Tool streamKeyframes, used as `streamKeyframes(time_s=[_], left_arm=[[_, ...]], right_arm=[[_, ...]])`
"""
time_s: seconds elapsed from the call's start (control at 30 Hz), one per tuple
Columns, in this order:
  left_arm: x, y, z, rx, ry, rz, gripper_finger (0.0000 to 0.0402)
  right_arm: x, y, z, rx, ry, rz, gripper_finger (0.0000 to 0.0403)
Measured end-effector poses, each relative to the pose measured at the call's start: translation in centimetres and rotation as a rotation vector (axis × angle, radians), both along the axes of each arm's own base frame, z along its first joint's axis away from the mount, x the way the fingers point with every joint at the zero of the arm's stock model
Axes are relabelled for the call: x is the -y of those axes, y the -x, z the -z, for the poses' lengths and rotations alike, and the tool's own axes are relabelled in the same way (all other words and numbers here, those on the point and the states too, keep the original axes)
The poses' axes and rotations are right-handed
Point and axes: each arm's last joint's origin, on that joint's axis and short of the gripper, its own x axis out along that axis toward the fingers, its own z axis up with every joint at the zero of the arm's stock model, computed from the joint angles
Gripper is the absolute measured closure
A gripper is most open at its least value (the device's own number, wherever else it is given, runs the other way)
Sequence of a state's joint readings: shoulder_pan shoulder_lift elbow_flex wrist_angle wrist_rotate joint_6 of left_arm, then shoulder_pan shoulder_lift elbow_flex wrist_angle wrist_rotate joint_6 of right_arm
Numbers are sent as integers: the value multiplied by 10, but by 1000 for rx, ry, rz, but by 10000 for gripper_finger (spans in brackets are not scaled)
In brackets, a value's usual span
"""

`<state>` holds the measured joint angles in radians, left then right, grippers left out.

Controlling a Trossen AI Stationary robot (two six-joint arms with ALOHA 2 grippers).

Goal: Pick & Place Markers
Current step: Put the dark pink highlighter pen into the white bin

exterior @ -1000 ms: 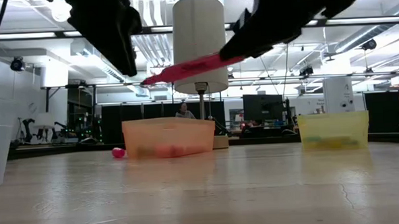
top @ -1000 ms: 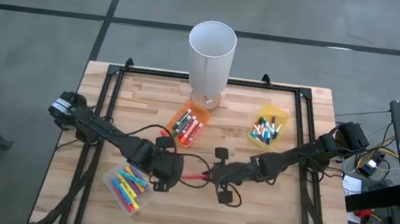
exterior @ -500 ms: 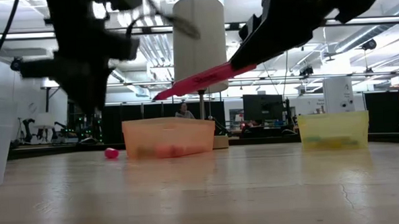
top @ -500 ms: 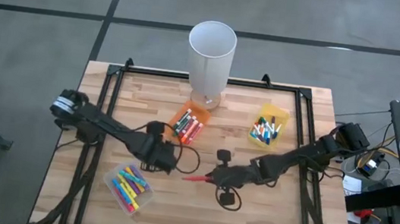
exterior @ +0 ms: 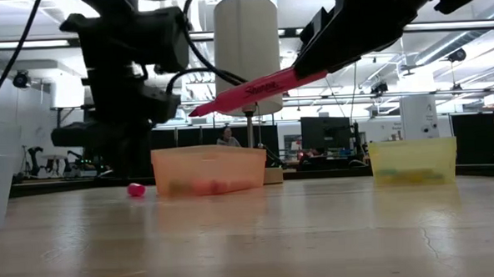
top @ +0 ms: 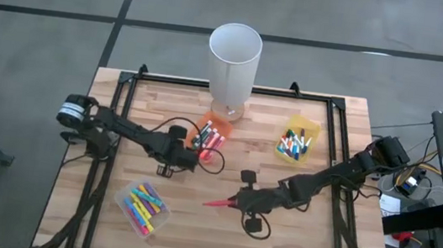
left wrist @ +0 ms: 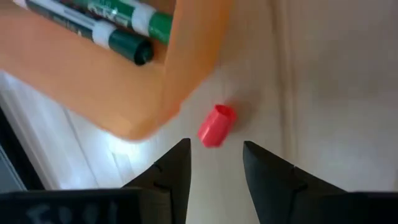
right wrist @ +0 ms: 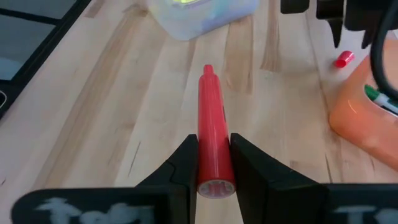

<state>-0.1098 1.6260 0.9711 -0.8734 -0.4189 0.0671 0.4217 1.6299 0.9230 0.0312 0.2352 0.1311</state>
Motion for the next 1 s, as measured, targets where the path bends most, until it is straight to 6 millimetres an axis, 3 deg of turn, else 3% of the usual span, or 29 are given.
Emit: streamKeyframes(time_s=[0.33, 0.67, 0.8, 1.0], left_arm=[[-19, 0, 18, 42, 37, 34, 262], [-20, 0, 23, 69, 82, 37, 263], [-19, -1, 22, 90, 114, 24, 282], [-20, -5, 20, 179, 173, -169, 318]], right_arm=[[0, 0, 0, 1, -17, 13, 338], [0, 0, 0, 1, -21, 17, 338], [0, 0, 0, 1, -21, 17, 338], [0, 0, 0, 1, -21, 17, 338]])
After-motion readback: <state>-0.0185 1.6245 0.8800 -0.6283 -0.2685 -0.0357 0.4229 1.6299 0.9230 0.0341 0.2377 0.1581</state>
